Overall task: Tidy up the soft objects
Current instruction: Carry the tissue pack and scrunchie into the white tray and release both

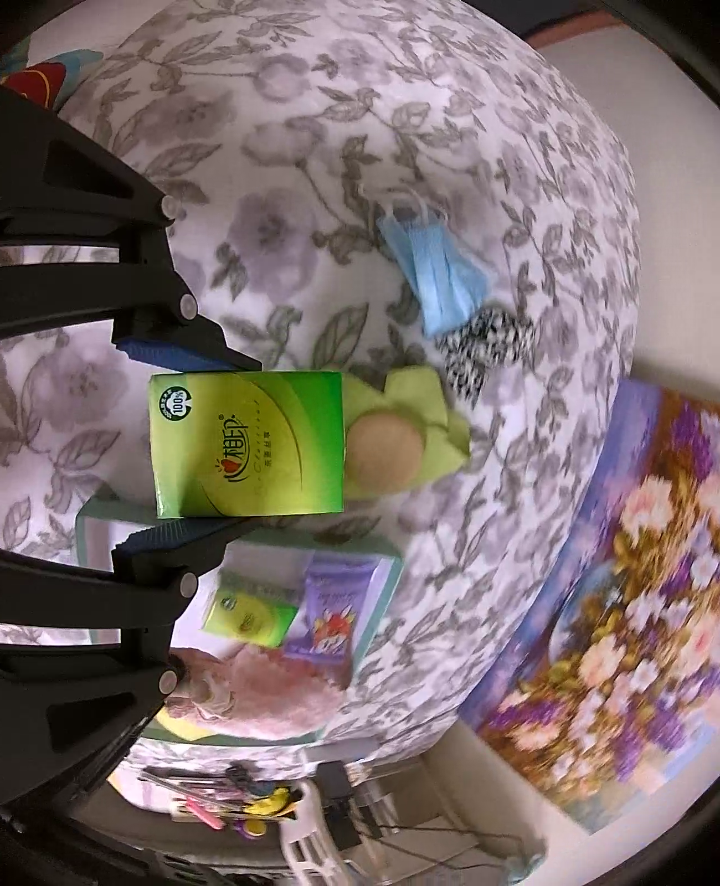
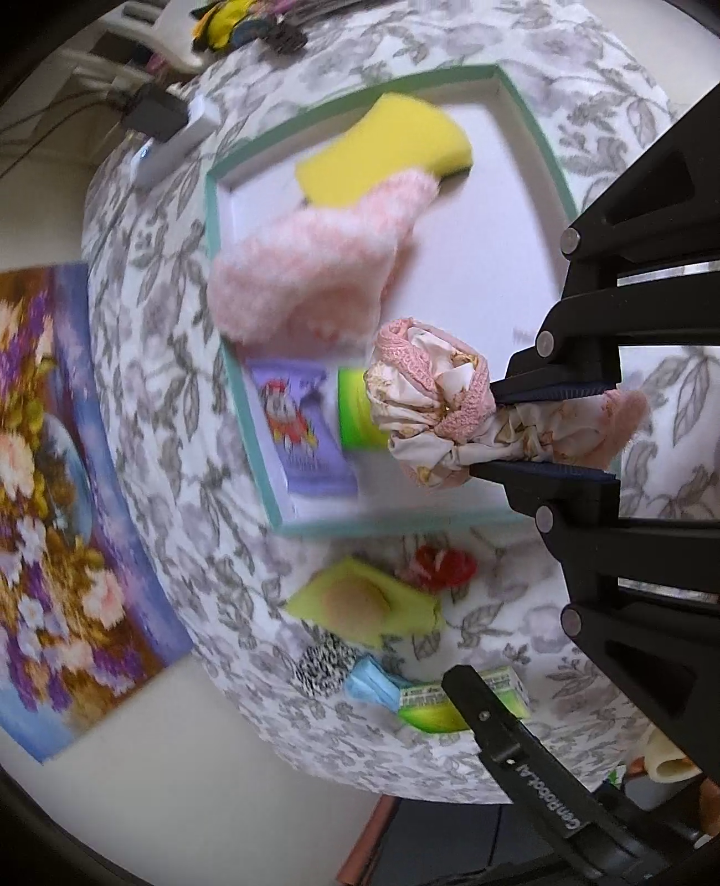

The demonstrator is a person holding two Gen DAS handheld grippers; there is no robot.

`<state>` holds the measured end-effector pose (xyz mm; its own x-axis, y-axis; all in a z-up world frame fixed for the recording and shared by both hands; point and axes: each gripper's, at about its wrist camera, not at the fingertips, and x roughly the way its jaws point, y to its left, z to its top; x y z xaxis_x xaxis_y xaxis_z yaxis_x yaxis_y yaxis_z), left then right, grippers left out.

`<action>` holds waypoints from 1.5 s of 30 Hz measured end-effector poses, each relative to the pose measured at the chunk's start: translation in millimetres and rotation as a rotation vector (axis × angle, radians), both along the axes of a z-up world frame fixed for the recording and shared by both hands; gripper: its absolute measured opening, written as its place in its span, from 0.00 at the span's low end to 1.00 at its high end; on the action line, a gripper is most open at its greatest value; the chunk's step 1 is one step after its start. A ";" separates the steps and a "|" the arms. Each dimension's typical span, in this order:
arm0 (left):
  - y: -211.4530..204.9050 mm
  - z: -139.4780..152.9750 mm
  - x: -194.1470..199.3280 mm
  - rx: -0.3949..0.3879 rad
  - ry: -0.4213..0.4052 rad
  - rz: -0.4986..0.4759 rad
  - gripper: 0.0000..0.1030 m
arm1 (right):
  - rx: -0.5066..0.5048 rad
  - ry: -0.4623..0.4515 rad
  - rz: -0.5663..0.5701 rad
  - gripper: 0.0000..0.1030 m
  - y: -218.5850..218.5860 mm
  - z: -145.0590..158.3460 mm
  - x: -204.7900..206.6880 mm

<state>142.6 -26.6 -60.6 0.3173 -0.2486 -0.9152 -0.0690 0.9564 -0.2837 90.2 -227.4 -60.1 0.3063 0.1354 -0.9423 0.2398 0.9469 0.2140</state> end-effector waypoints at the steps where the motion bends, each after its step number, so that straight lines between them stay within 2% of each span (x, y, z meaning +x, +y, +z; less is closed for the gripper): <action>1: -4.4 1.2 -2.0 0.000 -0.001 -0.012 0.47 | -0.003 0.002 -0.008 0.19 -4.3 0.4 -1.6; 6: -33.5 4.8 -8.9 0.003 -0.006 -0.082 0.47 | -0.025 0.012 -0.052 0.20 -29.2 3.5 -12.7; 17: -99.0 1.9 -26.4 0.061 0.003 -0.241 0.47 | -0.018 0.023 -0.136 0.20 -76.0 1.3 -30.1; 25: -128.5 -12.7 -31.2 0.114 0.027 -0.309 0.47 | -0.002 0.064 -0.155 0.22 -86.2 -15.1 -29.1; 31: -136.6 -24.2 -28.6 0.123 0.045 -0.336 0.48 | -0.006 0.083 -0.150 0.22 -87.0 -22.3 -27.6; 34: -134.2 -27.9 -25.8 0.112 0.068 -0.318 0.52 | -0.032 0.086 -0.147 0.32 -86.4 -22.0 -25.5; 35: -132.8 -27.8 -25.2 0.106 0.069 -0.311 0.58 | -0.041 0.086 -0.146 0.39 -86.0 -21.7 -25.1; 36: -131.2 -27.2 -24.4 0.103 0.067 -0.303 0.60 | -0.052 0.086 -0.143 0.50 -85.3 -21.1 -24.6; 38: -128.0 -25.1 -23.2 0.103 0.059 -0.289 0.60 | -0.074 0.077 -0.136 0.57 -82.8 -19.0 -23.6; 40: -125.1 -23.8 -22.1 0.105 0.055 -0.272 0.61 | -0.085 0.071 -0.130 0.58 -81.4 -17.2 -23.3; 41: -123.1 -23.5 -21.4 0.106 0.055 -0.261 0.65 | -0.088 0.070 -0.127 0.59 -80.7 -16.9 -23.0; 42: -121.2 -23.3 -20.3 0.108 0.054 -0.252 0.76 | -0.090 0.071 -0.126 0.60 -80.1 -17.1 -22.7; 43: -119.1 -23.1 -19.7 0.113 0.052 -0.241 0.78 | -0.090 0.073 -0.123 0.61 -79.5 -17.5 -22.3; 45: -114.7 -23.2 -17.8 0.121 0.051 -0.220 0.79 | -0.090 0.076 -0.118 0.61 -78.0 -18.5 -21.6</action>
<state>124.8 -141.4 -83.8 0.2203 -0.1941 -0.9559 0.1331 0.9768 -0.1677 68.6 -305.4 -78.6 0.2422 0.0166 -0.9701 0.3632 0.9256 0.1065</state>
